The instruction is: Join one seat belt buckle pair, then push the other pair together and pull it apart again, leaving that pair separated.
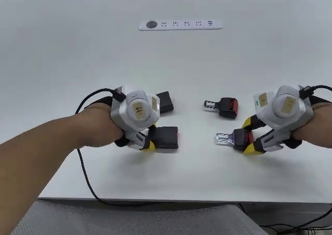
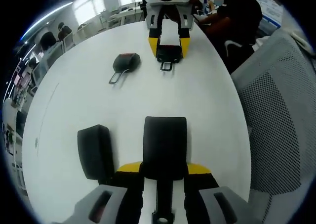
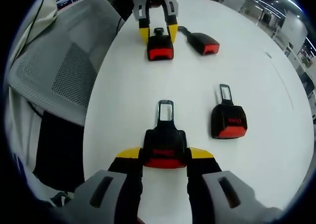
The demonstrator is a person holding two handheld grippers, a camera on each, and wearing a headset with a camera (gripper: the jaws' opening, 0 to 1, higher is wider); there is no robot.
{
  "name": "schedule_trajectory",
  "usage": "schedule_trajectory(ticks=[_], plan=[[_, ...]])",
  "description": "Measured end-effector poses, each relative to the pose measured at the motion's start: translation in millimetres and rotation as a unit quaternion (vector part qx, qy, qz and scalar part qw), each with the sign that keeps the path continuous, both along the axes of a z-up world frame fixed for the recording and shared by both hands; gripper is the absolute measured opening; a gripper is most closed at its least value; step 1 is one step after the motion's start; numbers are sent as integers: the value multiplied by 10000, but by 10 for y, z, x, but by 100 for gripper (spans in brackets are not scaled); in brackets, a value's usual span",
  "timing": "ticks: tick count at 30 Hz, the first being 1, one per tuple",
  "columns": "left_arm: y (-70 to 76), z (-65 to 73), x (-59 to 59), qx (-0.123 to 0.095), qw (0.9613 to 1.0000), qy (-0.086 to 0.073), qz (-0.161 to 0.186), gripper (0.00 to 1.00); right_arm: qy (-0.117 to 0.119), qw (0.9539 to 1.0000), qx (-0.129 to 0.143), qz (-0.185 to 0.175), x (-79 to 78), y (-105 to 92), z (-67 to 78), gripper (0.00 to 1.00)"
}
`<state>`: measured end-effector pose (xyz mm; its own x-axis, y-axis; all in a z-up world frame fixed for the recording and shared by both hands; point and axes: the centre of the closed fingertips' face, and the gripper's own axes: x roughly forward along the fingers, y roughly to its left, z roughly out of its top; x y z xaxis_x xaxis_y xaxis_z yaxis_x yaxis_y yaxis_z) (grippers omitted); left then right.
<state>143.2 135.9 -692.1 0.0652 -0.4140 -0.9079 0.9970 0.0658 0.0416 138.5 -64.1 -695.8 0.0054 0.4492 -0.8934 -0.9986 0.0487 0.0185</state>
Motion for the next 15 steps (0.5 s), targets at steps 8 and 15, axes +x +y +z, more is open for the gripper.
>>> schedule_trajectory(ticks=[8,15], plan=[[-20,11,-29,-5,10000,50,8,32,-45,9999,-133,33,-6,-9,-25,34],[-35,12,-47,-62,10000,60,-40,31,-41,9999,-130,-9,-18,0,-12,34]])
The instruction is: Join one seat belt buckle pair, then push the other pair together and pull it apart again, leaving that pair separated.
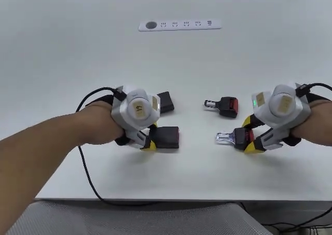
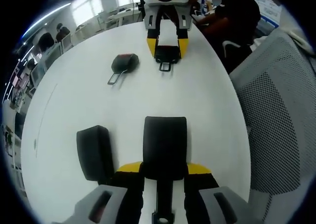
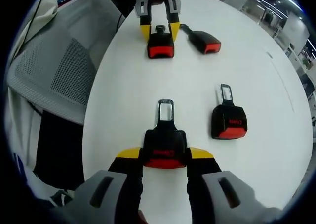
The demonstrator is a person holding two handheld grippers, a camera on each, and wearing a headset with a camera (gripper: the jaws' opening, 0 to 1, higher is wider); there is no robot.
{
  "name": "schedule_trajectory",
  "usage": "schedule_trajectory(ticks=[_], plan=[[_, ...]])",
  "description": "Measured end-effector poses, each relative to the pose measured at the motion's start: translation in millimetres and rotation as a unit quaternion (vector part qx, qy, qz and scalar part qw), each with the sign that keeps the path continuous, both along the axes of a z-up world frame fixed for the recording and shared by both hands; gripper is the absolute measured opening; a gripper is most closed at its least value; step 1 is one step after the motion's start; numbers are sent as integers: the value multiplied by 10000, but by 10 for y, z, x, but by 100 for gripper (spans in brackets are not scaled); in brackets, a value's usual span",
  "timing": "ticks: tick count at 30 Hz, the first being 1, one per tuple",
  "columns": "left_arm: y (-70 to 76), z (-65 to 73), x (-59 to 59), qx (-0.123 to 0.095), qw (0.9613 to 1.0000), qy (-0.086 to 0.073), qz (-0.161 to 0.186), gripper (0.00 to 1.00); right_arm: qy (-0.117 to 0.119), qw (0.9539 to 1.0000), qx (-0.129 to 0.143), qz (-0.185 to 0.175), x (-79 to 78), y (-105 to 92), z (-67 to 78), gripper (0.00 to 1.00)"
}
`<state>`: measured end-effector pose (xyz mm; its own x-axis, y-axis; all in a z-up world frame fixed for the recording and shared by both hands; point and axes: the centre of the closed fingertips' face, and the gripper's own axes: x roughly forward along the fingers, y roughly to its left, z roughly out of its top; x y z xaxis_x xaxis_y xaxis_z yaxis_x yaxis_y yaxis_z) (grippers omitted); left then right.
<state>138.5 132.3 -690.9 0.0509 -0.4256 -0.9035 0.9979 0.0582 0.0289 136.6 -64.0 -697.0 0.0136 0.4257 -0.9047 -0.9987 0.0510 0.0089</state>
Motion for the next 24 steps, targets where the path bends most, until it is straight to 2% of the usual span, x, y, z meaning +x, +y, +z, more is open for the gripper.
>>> schedule_trajectory(ticks=[4,8,13,24], plan=[[2,-5,-4,-18,10000,-22,-6,31,21,9999,44,-125,11,42,-2,34],[11,-13,0,-57,10000,-30,18,31,7,9997,190,-159,42,167,-5,34],[24,-25,3,-24,10000,-20,19,31,2,9995,277,-122,6,352,-3,34],[6,-31,-11,-21,10000,-26,7,31,9,9997,238,-53,-1,557,-4,34]])
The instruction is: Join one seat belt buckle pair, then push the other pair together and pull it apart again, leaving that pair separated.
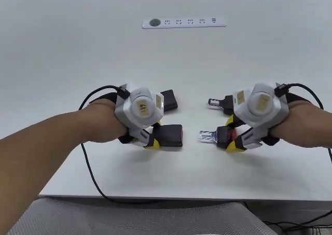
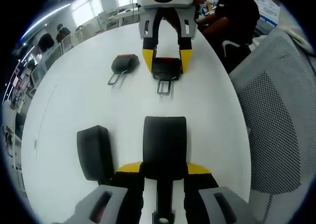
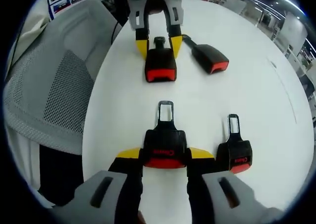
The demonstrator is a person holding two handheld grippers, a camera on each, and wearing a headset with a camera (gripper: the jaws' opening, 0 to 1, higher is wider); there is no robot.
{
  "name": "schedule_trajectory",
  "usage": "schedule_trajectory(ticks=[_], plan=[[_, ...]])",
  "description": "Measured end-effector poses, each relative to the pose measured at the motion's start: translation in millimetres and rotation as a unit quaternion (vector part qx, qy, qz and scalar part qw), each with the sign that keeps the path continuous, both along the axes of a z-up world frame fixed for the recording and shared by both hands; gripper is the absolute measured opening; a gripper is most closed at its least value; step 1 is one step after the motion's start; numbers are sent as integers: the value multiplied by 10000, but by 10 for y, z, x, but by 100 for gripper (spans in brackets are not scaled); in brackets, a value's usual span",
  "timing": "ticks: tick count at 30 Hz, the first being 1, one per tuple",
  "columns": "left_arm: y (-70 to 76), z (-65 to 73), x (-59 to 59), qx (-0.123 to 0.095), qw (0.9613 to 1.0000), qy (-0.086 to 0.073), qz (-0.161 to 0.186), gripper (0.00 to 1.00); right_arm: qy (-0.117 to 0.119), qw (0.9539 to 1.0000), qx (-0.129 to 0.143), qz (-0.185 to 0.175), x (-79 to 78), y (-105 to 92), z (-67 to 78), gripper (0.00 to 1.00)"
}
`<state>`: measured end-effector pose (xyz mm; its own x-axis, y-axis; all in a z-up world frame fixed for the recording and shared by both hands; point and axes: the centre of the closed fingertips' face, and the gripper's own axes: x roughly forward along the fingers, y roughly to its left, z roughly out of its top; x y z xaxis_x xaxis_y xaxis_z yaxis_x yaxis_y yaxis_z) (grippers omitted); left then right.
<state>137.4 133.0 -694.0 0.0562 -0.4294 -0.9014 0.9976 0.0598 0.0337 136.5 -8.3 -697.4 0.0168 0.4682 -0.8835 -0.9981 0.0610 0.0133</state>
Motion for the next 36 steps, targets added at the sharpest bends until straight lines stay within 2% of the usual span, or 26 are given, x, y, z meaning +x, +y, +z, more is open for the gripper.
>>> schedule_trajectory(ticks=[12,14,19,24,28,32,36], plan=[[6,-7,8,40,10000,-15,42,31,-63,9999,11,153,-50,308,26,34],[5,-5,10,56,10000,-20,46,31,-59,9999,-21,118,-13,321,15,34],[12,-2,16,72,10000,-19,60,31,-77,10000,-35,49,-46,403,22,34],[8,2,17,60,10000,-6,73,31,-190,9996,-148,109,-52,399,14,34],[6,7,15,72,9999,-6,78,31,-267,9995,-130,145,-35,439,30,34],[8,0,13,73,9999,-14,74,31,-225,9997,-39,110,-47,485,31,34],[10,-1,12,118,9999,-30,53,30,-30,9997,252,-38,-40,502,20,33]])
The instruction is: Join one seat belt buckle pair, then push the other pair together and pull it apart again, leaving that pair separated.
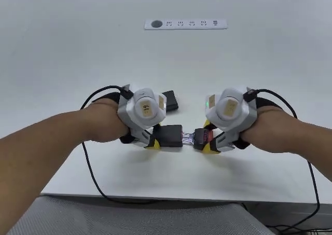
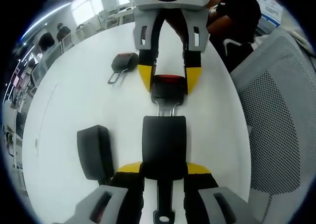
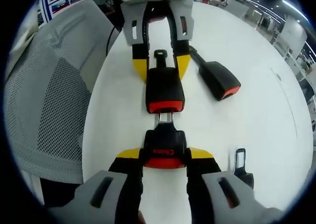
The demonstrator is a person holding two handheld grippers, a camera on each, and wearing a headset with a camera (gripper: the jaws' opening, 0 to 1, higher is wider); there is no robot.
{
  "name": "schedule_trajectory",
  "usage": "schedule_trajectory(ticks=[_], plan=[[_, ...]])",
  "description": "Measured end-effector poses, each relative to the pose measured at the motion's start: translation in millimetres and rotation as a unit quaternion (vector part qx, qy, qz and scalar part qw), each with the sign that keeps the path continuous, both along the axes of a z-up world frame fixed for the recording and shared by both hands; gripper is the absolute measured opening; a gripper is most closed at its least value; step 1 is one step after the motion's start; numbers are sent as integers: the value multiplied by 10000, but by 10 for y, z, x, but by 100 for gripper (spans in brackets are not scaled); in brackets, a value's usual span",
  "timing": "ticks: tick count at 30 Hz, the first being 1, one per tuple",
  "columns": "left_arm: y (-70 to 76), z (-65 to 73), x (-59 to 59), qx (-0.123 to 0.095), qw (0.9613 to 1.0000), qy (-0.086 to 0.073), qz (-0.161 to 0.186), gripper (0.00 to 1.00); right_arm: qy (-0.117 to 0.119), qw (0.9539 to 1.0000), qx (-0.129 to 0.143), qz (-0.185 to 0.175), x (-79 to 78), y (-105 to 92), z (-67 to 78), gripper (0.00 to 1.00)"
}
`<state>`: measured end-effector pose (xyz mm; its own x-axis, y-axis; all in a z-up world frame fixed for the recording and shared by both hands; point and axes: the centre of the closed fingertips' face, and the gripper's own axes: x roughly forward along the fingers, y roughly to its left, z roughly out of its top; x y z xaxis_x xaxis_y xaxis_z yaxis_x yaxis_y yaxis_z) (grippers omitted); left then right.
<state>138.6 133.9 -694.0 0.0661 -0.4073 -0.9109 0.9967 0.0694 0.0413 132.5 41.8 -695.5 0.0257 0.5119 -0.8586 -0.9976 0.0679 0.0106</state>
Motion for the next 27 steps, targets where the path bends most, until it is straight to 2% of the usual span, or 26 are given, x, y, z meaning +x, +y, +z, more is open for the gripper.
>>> schedule_trajectory(ticks=[7,13,15,22,27], plan=[[-22,-4,-8,-18,10000,18,-91,30,-37,9998,158,100,14,19,8,32],[-31,0,-21,-16,9999,9,-113,30,-108,9995,134,265,12,42,12,32],[-40,-1,-37,56,9998,-26,-168,30,-114,9994,126,295,15,54,9,32],[-26,-2,-20,218,9994,19,-257,30,-152,9993,91,324,20,78,10,31],[-32,-2,-31,190,9995,37,-247,30,-127,9992,17,388,28,88,4,31]])
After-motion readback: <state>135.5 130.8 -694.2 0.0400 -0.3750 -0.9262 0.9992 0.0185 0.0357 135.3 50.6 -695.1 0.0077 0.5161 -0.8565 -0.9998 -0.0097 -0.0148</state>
